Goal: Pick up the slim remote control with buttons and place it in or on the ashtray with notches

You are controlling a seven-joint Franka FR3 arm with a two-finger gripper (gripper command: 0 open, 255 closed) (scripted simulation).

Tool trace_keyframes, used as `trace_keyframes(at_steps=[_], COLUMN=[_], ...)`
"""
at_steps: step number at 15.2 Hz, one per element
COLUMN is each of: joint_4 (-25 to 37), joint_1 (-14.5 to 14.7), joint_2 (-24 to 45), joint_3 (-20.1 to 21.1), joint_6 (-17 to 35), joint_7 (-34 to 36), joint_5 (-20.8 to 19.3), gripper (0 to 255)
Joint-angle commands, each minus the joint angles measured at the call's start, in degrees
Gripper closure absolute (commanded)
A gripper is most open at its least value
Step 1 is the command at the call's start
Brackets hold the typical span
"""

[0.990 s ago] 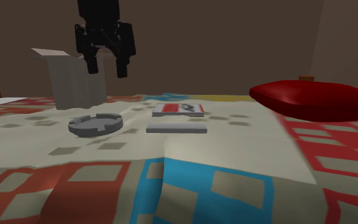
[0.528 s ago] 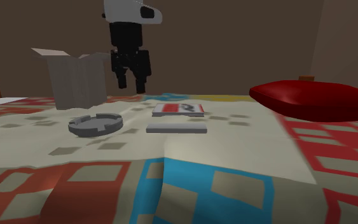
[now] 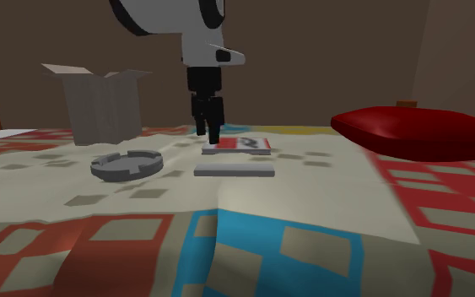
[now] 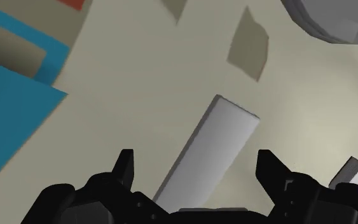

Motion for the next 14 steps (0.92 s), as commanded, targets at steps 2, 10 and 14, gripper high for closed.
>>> trace_keyframes(at_steps=[2, 10, 14], joint_4=[5.62, 11.38, 9.96], joint_1=[-0.32, -0.99, -0.97], joint_2=[6.22, 14.59, 16.07], joint_3=[-1.5, -4.11, -4.21], joint_6=[-0.2, 1.35, 4.25], joint_7=[5.62, 12.33, 12.45], joint_5=[-0.88, -1.11, -1.3], gripper=[0, 0, 0])
